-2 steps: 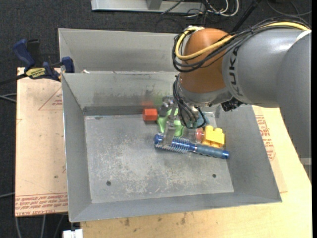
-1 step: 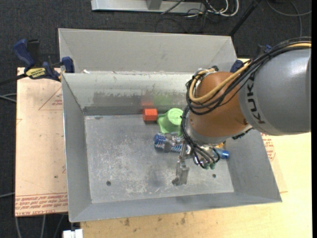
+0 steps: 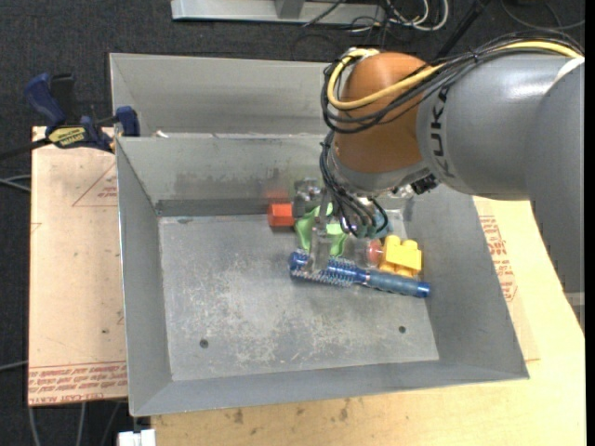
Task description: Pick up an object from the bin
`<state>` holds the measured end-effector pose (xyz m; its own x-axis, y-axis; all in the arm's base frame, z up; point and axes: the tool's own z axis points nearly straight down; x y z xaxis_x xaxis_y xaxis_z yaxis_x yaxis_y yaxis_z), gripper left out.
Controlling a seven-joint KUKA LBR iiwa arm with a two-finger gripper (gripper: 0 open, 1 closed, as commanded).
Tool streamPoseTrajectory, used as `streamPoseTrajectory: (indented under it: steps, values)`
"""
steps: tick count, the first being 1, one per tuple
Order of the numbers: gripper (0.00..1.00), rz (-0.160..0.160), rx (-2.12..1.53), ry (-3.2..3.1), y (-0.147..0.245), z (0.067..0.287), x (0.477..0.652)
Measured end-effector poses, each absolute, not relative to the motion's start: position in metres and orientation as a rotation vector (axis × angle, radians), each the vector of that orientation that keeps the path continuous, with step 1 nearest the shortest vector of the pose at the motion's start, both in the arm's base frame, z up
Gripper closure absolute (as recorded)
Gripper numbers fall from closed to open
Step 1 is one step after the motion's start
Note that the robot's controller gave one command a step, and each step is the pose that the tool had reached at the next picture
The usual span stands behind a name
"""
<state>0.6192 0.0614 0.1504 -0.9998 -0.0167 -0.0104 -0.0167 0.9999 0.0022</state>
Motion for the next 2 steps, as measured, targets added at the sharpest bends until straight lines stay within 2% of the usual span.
streamPoseTrajectory:
  steps: [1,2]
  values:
    - [0.0,0.001,-0.239,3.137,0.05,0.083,0.628]
    - [0.0,0.0,-0.804,3.031,0.051,0.125,0.619]
